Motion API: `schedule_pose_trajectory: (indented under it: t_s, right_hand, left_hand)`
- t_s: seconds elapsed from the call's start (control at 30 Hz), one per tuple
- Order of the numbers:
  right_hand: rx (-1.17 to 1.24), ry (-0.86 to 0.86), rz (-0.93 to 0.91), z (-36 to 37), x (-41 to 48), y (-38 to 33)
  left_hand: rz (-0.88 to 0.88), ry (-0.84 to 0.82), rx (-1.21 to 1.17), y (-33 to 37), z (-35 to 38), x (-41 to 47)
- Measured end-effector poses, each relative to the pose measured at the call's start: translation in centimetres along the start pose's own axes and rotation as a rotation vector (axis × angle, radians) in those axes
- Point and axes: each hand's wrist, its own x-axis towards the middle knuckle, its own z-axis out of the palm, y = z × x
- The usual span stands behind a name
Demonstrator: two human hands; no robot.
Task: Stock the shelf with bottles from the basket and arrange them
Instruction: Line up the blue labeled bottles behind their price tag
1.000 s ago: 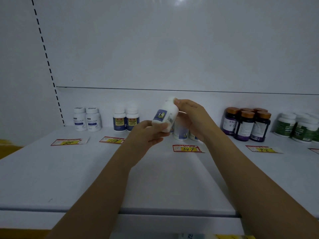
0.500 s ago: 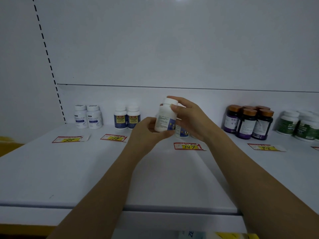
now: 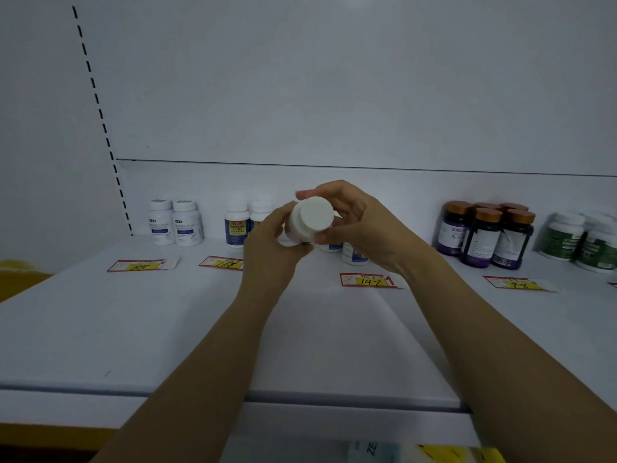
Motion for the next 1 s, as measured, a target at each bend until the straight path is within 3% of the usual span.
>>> schedule_pose_trajectory:
  t_s: [0.3, 0.53, 0.83, 1.0]
  right_hand:
    - [-0.090, 0.086, 0.042, -0.3, -0.1, -0.1]
    - [-0.372, 0.165, 0.202, -0.2, 0.5, -0.8]
    - [-0.761, -0.034, 0.355, -0.5, 1.0, -5.3]
    - [-0.822, -0.007, 0.388, -0.4, 0.2, -6.5]
  left_hand:
    - [-0.062, -0.130, -0.034, 0.4, 0.3, -0.5]
    - [-0.207, -0.330, 0.065, 1.1, 0.2, -1.2]
    - [-0.196, -0.414, 0.250, 3.0, -0.1, -1.3]
    - [-0.130, -0.479, 0.318, 4.5, -0.3, -1.7]
